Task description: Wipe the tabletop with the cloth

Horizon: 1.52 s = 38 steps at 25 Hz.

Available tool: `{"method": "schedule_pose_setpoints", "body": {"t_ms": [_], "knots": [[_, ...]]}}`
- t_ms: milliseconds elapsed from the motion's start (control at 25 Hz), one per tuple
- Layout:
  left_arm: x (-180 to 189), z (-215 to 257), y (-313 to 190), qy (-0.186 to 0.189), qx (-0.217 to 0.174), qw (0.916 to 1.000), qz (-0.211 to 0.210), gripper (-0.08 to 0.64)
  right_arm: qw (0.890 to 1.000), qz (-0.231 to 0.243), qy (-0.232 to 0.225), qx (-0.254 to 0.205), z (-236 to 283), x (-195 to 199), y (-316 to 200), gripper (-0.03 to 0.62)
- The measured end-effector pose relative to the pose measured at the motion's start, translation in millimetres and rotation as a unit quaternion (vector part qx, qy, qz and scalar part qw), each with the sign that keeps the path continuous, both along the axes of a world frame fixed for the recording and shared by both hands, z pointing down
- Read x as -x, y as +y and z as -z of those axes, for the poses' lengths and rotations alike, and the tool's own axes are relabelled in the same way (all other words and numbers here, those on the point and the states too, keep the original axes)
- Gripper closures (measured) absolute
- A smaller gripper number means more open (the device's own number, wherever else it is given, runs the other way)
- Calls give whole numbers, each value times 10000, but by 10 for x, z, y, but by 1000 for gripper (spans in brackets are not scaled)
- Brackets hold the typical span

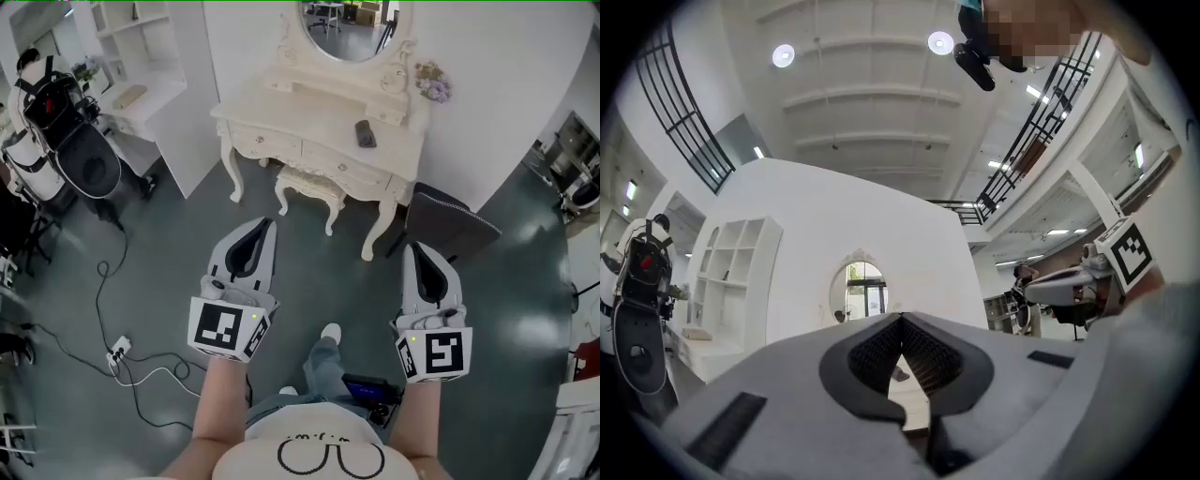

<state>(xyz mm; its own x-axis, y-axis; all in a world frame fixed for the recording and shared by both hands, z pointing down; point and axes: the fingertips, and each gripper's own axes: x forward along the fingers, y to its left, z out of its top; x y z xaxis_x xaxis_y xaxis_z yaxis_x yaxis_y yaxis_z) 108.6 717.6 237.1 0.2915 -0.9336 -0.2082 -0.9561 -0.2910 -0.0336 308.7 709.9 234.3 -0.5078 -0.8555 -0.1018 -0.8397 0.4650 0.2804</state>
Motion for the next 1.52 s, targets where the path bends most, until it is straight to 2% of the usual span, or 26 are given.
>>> {"method": "schedule_pose_setpoints", "body": {"t_ms": [120,360,520,680,800,1040,1200,1360,1440,1520], "knots": [[-12,-34,-446,7,104,9999,5,562,9999,65,-1,100,-49,13,-435,594],[-245,-97,-1467,-175,237,9992,-271,562,9996,180,-5,217,-56,-49,-1496,594],[-351,-75,-2101,-192,294,9992,-196,563,9994,277,-60,207,4,-133,-2157,594],[-425,-99,-2539,-5,372,9992,-165,561,9992,264,-10,312,-63,-227,-2631,594],[-465,-211,-2846,-31,461,9989,-112,562,9989,253,-11,390,-166,-276,-2935,594],[-451,-345,-3452,5,609,9979,-205,562,9970,264,-305,663,-298,-332,-3455,591],[-450,-458,-3932,-37,649,9971,-395,562,9958,186,-384,806,-434,-333,-3866,494],[-382,-535,-4501,-26,755,9955,-565,562,9928,147,-623,1016,-510,-218,-4446,283],[-312,-571,-4820,-8,809,9947,-635,563,9914,130,-685,1108,-540,-113,-4754,245],[-239,-636,-5140,-9,886,9936,-702,563,9897,91,-708,1238,-610,-17,-5052,245]]}}
